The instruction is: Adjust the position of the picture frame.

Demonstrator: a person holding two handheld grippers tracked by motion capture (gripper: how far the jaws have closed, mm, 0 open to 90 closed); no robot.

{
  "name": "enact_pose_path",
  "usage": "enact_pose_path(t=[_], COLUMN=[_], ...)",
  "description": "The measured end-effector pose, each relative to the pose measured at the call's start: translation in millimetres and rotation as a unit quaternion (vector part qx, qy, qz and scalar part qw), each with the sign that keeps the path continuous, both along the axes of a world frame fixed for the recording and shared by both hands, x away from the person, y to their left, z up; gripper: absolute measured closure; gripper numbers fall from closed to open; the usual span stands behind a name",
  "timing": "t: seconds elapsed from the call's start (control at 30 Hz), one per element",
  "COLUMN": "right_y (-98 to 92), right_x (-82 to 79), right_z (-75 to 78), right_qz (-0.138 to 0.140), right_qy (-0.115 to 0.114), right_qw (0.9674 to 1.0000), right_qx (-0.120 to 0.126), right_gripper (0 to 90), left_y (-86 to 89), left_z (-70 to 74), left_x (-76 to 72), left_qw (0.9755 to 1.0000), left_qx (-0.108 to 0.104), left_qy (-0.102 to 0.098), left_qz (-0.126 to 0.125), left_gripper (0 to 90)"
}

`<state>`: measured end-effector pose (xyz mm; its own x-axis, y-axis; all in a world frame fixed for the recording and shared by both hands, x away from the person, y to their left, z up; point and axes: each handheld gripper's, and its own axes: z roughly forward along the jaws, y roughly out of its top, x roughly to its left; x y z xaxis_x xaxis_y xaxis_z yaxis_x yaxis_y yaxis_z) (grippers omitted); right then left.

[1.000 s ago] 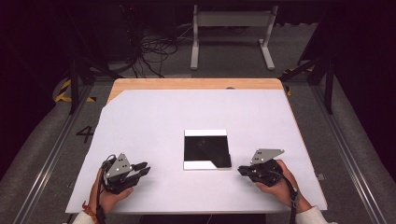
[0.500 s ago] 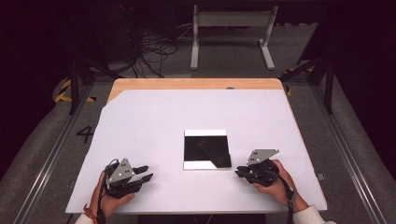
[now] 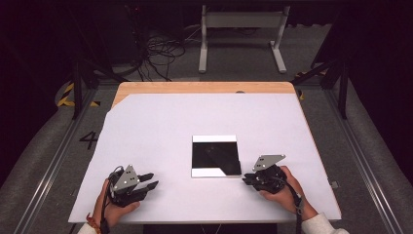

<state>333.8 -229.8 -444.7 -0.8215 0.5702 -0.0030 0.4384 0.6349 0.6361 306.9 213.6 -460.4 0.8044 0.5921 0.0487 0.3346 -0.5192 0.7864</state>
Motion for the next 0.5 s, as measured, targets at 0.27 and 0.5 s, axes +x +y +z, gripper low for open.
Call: enact_pose_path(t=[0.27, 0.5], right_y=[0.2, 3.2], right_x=[0.2, 0.5], right_z=[0.3, 0.9], right_qz=[-0.002, -0.006], right_qy=[0.001, 0.001], right_qw=[1.0, 0.9999], right_qx=[-0.002, -0.008], right_gripper=[79.7, 79.0], left_y=[1.1, 1.7], left_z=[0.4, 1.4], left_x=[-1.8, -3.1], left_qw=[1.0, 0.9999], left_qx=[0.001, 0.003], left_qy=[0.002, 0.002], left_qz=[-0.007, -0.011], left_gripper=[62.5, 61.1])
